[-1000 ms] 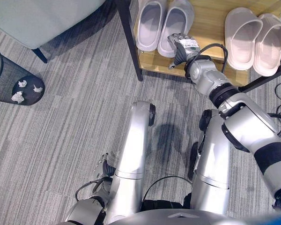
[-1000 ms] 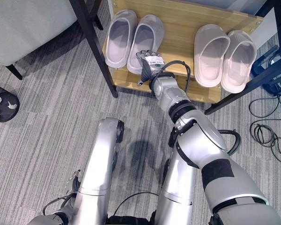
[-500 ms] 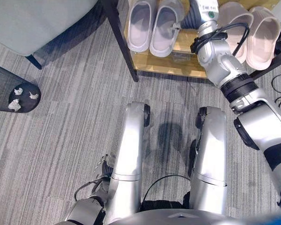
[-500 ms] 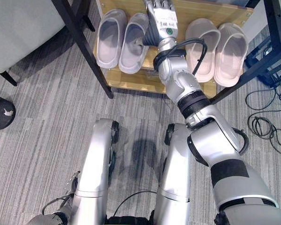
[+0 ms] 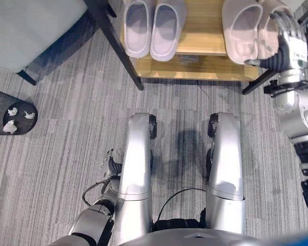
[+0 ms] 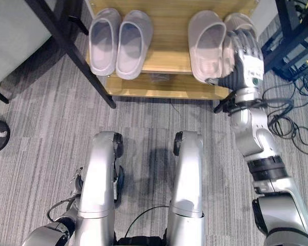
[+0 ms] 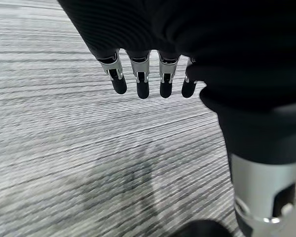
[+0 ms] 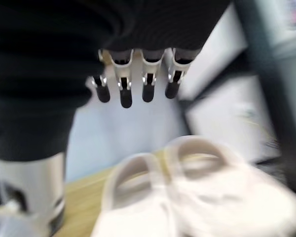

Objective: Arrange the slippers neatly on the shoe rack.

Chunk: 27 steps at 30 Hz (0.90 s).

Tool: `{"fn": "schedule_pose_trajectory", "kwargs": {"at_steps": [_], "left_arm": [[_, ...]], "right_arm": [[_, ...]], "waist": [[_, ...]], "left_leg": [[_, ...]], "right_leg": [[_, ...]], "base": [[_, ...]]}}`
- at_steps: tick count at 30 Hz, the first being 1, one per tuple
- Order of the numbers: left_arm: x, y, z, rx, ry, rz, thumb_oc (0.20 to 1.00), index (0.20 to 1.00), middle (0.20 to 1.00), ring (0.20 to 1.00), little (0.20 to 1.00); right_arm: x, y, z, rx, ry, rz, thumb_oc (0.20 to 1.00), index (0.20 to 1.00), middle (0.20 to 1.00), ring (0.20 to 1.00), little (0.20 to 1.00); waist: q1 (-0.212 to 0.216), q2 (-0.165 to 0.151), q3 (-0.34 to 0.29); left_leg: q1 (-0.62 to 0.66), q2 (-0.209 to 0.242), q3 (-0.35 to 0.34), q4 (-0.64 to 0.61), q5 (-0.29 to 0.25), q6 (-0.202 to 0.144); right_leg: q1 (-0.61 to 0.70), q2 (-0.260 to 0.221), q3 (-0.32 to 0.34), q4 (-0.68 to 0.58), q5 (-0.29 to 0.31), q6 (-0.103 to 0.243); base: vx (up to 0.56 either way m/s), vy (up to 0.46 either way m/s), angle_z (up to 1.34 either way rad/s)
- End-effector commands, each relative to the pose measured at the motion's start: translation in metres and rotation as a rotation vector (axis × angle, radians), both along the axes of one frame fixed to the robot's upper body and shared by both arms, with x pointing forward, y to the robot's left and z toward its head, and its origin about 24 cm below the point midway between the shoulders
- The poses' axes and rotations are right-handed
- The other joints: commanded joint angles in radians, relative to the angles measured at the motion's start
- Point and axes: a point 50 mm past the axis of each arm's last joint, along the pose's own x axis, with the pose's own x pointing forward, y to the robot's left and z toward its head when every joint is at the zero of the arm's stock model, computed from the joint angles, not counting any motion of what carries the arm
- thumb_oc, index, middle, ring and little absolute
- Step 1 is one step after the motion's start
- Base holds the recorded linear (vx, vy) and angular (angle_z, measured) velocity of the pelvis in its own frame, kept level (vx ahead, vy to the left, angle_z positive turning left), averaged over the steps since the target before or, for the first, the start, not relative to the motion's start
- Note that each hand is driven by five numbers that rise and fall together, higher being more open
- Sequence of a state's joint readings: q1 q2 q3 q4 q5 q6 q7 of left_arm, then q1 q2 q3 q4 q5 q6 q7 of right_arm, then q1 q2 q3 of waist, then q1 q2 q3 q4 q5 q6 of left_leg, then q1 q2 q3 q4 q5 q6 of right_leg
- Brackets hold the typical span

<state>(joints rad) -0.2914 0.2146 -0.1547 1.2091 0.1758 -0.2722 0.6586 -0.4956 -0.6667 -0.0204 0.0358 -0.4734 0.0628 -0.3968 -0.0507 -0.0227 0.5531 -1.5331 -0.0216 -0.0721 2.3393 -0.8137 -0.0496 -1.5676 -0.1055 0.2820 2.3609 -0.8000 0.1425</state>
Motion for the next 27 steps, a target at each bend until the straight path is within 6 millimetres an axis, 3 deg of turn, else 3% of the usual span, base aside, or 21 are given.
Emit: {"fn": "schedule_pose_trajectory", "kwargs": {"at_steps": [1,4,6,7,9,10,11,12,13,14,15,19,20,21,22,23,25,27], "left_arm": [[-0.012,-0.042,-0.015,-0.076,0.032,-0.018,1.000,1.000,1.000,1.000,1.000],[-0.023,-0.029,-0.020,-0.051,0.081,-0.012,1.000,1.000,1.000,1.000,1.000],[-0.026,-0.027,-0.025,-0.079,0.131,-0.009,1.000,1.000,1.000,1.000,1.000],[-0.026,-0.027,-0.025,-0.079,0.132,-0.009,1.000,1.000,1.000,1.000,1.000],[-0.046,-0.018,-0.035,-0.087,0.208,-0.017,1.000,1.000,1.000,1.000,1.000],[-0.046,-0.018,-0.035,-0.087,0.208,-0.017,1.000,1.000,1.000,1.000,1.000],[-0.059,-0.011,-0.041,-0.124,0.253,0.016,1.000,1.000,1.000,1.000,1.000],[-0.064,-0.007,-0.044,-0.141,0.272,0.042,1.000,1.000,1.000,1.000,1.000],[-0.074,-0.002,-0.049,-0.168,0.323,0.073,1.000,1.000,1.000,1.000,1.000],[-0.080,0.001,-0.051,-0.176,0.353,0.087,1.000,1.000,1.000,1.000,1.000],[-0.091,0.001,-0.056,-0.196,0.399,0.094,1.000,1.000,1.000,1.000,1.000],[-0.118,-0.011,-0.068,-0.237,0.502,0.057,1.000,1.000,1.000,1.000,1.000],[-0.122,-0.013,-0.070,-0.250,0.524,0.049,1.000,1.000,1.000,1.000,1.000],[-0.130,-0.015,-0.073,-0.262,0.567,0.038,1.000,1.000,1.000,1.000,1.000],[-0.134,-0.018,-0.074,-0.263,0.588,0.023,1.000,1.000,1.000,1.000,1.000],[-0.139,-0.020,-0.077,-0.280,0.631,0.011,1.000,1.000,1.000,1.000,1.000],[-0.145,-0.024,-0.079,-0.285,0.672,-0.014,1.000,1.000,1.000,1.000,1.000],[-0.154,-0.026,-0.082,-0.304,0.715,-0.022,1.000,1.000,1.000,1.000,1.000]], "right_arm": [[-0.013,0.011,0.027,0.011,-0.128,0.083,1.000,1.000,1.000,1.000,1.000],[-0.030,0.006,-0.041,0.094,-0.004,0.094,1.000,1.000,1.000,1.000,1.000],[-0.039,-0.025,-0.105,0.206,0.174,-0.040,1.000,1.000,1.000,1.000,1.000],[-0.039,-0.025,-0.105,0.206,0.174,-0.040,1.000,1.000,1.000,1.000,1.000],[-0.067,-0.065,-0.174,0.428,0.313,-0.240,1.000,1.000,1.000,1.000,1.000],[-0.067,-0.065,-0.174,0.429,0.313,-0.240,1.000,1.000,1.000,1.000,1.000],[-0.086,-0.084,-0.210,0.576,0.390,-0.359,1.000,1.000,1.000,1.000,1.000],[-0.096,-0.090,-0.227,0.672,0.437,-0.407,1.000,1.000,1.000,1.000,1.000],[-0.120,-0.093,-0.272,0.912,0.569,-0.507,1.000,1.000,1.000,1.000,1.000],[-0.135,-0.094,-0.291,1.004,0.641,-0.562,1.000,1.000,1.000,1.000,1.000],[-0.168,-0.092,-0.321,1.098,0.794,-0.655,1.000,1.000,1.000,1.000,1.000],[-0.245,-0.072,-0.366,1.204,1.141,-0.792,1.000,1.000,1.000,1.000,1.000],[-0.259,-0.069,-0.371,1.229,1.191,-0.822,1.000,1.000,1.000,1.000,1.000],[-0.282,-0.058,-0.379,1.273,1.312,-0.847,1.000,1.000,1.000,1.000,1.000],[-0.291,-0.055,-0.381,1.282,1.354,-0.861,1.000,1.000,1.000,1.000,1.000],[-0.307,-0.048,-0.385,1.304,1.436,-0.885,1.000,1.000,1.000,1.000,1.000],[-0.308,-0.041,-0.388,1.326,1.488,-0.855,1.000,1.000,1.000,1.000,1.000],[-0.307,-0.034,-0.391,1.343,1.531,-0.813,1.000,1.000,1.000,1.000,1.000]], "waist": [[0.077,0.000,-0.038],[0.059,0.008,-0.103],[0.055,0.019,-0.211],[0.055,0.019,-0.213],[0.055,0.029,-0.323],[0.055,0.029,-0.323],[0.058,0.029,-0.362],[0.055,0.028,-0.380],[0.053,0.021,-0.425],[0.051,0.020,-0.438],[0.047,0.015,-0.465],[0.047,0.000,-0.540],[0.048,-0.004,-0.557],[0.053,-0.009,-0.598],[0.056,-0.009,-0.612],[0.060,-0.011,-0.637],[0.062,-0.007,-0.660],[0.064,-0.005,-0.676]], "left_leg": [[-0.037,-0.018,-0.079,0.071,-0.002,0.084],[-0.037,0.004,-0.058,-0.055,0.041,0.089],[-0.037,0.011,-0.041,-0.253,0.093,0.118],[-0.037,0.011,-0.041,-0.255,0.094,0.118],[0.042,0.028,-0.033,-0.468,0.169,0.134],[0.042,0.028,-0.033,-0.470,0.171,0.134],[0.158,0.044,-0.021,-0.621,0.210,0.136],[0.219,0.052,-0.014,-0.690,0.229,0.132],[0.347,0.065,-0.015,-0.877,0.304,0.125],[0.437,0.064,-0.015,-0.966,0.319,0.122],[0.560,0.058,-0.010,-1.118,0.363,0.115],[0.822,0.031,-0.007,-1.423,0.487,0.095],[0.887,0.025,-0.011,-1.500,0.489,0.097],[1.007,0.023,-0.016,-1.647,0.530,0.087],[1.062,0.026,-0.017,-1.720,0.558,0.079],[1.183,0.033,-0.014,-1.875,0.596,0.065],[1.272,0.038,-0.013,-1.992,0.663,0.046],[1.352,0.042,-0.007,-2.103,0.693,0.041]], "right_leg": [[0.082,-0.011,0.121,-0.065,0.285,-0.087],[0.082,-0.042,0.084,-0.193,0.303,-0.092],[0.071,-0.072,0.031,-0.389,0.319,-0.081],[0.071,-0.072,0.030,-0.392,0.320,-0.082],[0.151,-0.107,-0.057,-0.628,0.337,-0.083],[0.152,-0.107,-0.058,-0.629,0.338,-0.084],[0.265,-0.119,-0.121,-0.789,0.359,-0.091],[0.328,-0.120,-0.142,-0.867,0.370,-0.096],[0.464,-0.105,-0.180,-1.080,0.441,-0.104],[0.541,-0.100,-0.187,-1.166,0.460,-0.104],[0.666,-0.096,-0.210,-1.320,0.503,-0.109],[0.934,-0.071,-0.261,-1.606,0.596,-0.115],[0.994,-0.062,-0.259,-1.662,0.606,-0.117],[1.098,-0.057,-0.266,-1.773,0.644,-0.114],[1.145,-0.054,-0.262,-1.821,0.667,-0.113],[1.242,-0.054,-0.258,-1.944,0.703,-0.105],[1.317,-0.052,-0.259,-2.044,0.746,-0.092],[1.383,-0.050,-0.254,-2.142,0.772,-0.082]], "base": [[0.02,-0.059,-0.08],[0.00,-0.080,-0.10],[-0.10,-0.007,-0.12],[-0.11,0.035,0.01],[-0.08,0.031,0.12],[-0.07,0.013,0.11],[-0.07,-0.002,0.06],[-0.13,-0.029,0.02],[-0.07,-0.030,0.26],[0.00,-0.036,0.07],[0.14,-0.013,-0.14],[0.25,-0.031,0.03],[0.37,-0.030,0.03],[0.34,-0.026,-0.10],[0.35,-0.027,-0.15],[0.24,-0.015,-0.20],[0.15,-0.011,-0.07],[0.06,-0.008,-0.11]]}}
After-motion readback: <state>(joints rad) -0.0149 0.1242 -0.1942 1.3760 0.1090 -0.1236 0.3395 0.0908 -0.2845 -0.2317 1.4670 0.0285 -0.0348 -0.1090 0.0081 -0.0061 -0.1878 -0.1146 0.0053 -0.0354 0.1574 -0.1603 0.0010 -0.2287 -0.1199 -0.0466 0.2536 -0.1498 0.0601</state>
